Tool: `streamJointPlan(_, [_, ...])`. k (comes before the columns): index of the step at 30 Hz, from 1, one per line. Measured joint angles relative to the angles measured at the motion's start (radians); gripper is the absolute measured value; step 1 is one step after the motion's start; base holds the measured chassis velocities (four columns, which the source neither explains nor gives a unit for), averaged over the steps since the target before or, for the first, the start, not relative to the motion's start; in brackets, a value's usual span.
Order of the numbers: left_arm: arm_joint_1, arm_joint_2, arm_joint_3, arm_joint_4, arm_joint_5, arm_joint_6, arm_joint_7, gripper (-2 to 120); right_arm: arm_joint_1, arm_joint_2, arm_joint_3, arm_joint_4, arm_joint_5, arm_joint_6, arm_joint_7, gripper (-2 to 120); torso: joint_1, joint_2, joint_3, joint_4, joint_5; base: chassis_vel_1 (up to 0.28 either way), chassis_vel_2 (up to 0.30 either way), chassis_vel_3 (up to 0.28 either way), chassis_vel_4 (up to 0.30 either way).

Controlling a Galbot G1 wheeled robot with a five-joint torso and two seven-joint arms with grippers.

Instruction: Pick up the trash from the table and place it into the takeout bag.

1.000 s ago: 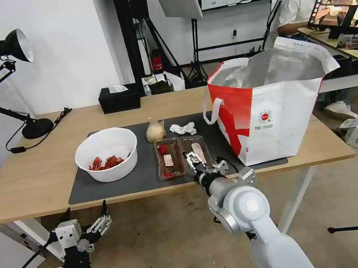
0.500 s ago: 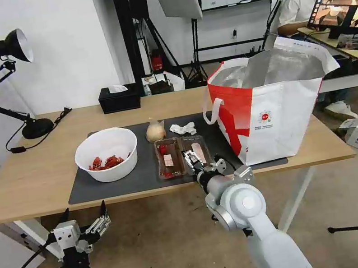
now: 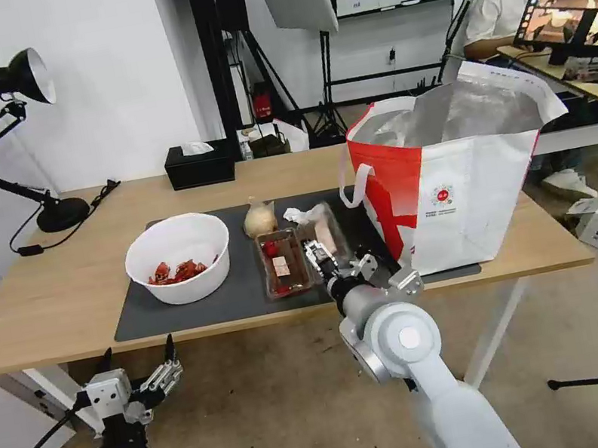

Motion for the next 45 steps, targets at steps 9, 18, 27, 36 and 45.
streamJointPlan(9, [0.001,0.003,-0.004,-0.002,0.0,0.0,0.0,100,0.031,-0.022,0.006,0.01,-0.004,-0.005,-0.03,100,0.0,0.0,0.0,0.0,0.0,0.0,0.0,0.0,0.0])
streamJointPlan(18, [0.006,0.008,-0.019,-0.009,-0.002,-0.001,0.001,100,0.069,-0.011,-0.009,-0.003,0.028,-0.015,-0.033,100,0.0,0.0,0.0,0.0,0.0,0.0,0.0,0.0,0.0])
streamJointPlan(27, [0.007,0.007,-0.023,-0.01,-0.003,-0.002,0.002,100,0.119,-0.036,-0.044,-0.032,0.029,-0.067,-0.06,100,0.0,0.0,0.0,0.0,0.0,0.0,0.0,0.0,0.0])
streamJointPlan(36, [-0.001,0.005,-0.025,-0.01,-0.006,-0.004,0.004,100,0.343,-0.228,-0.174,-0.184,-0.364,-0.173,-0.356,93,0.0,0.0,0.0,-0.0001,0.0002,0.0,0.0,0.0,0.0])
streamJointPlan(45, [-0.008,0.0,-0.023,-0.014,-0.007,-0.007,0.006,100,0.583,-0.293,-0.333,-0.386,-0.586,-0.195,-0.587,62,0.0,0.0,0.0,0.0002,0.0,0.0,0.0,0.0,0.0])
